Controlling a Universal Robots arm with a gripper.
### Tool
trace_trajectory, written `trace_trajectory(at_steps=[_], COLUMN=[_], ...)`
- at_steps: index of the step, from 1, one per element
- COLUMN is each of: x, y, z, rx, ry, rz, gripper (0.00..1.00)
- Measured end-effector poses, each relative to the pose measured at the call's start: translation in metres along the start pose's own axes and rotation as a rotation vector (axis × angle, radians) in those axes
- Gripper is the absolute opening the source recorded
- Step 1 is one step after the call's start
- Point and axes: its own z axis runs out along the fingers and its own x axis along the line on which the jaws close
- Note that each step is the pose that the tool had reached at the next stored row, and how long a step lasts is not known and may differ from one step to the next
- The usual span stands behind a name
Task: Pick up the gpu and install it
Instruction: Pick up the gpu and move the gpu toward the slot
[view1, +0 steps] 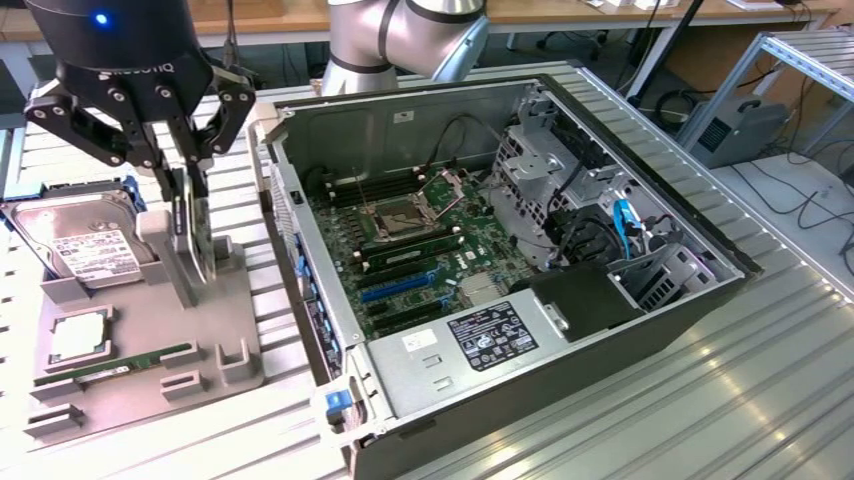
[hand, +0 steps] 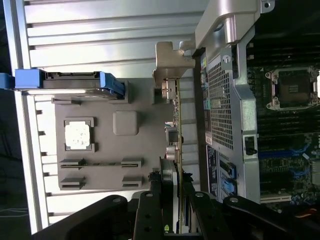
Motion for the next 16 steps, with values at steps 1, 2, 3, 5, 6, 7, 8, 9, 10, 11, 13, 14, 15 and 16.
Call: trace_trajectory(at_steps=[1, 2, 3, 5, 6, 7, 8, 9, 10, 11, 13, 14, 15, 16], x=[0.0, 0.0, 0.0, 0.0, 0.0, 0.0, 0.0, 0.0, 0.0, 0.0, -0.001, -0.001, -0.001, -0.001], y=[0.0, 0.0, 0.0001, 0.0001, 0.0001, 0.0002, 0.0002, 0.0002, 0.0002, 0.0002, 0.0003, 0.0003, 0.0003, 0.0003], z=[-0.0014, -0.003, -0.0043, -0.0073, -0.0085, -0.012, -0.0134, -0.0147, -0.016, -0.0173, -0.0197, -0.0208, -0.0218, -0.0228], rx=[-0.0001, 0.0, 0.0, -0.0001, 0.0, 0.0, 0.0, -0.0001, -0.0001, -0.0001, -0.0001, -0.0001, -0.0001, -0.0001], ry=[-0.0001, 0.0, -0.0001, -0.0001, -0.0001, 0.0, -0.0001, -0.0001, -0.0002, -0.0001, -0.0001, -0.0001, -0.0001, -0.0001], rz=[0.0, 0.0, 0.0, 0.0, 0.0, 0.0, 0.0, 0.0, 0.0, 0.0, 0.0, 0.0, 0.0, 0.0], gripper=[0.27, 0.27, 0.27, 0.27, 0.27, 0.27, 0.27, 0.27, 0.27, 0.27, 0.27, 0.27, 0.27, 0.27])
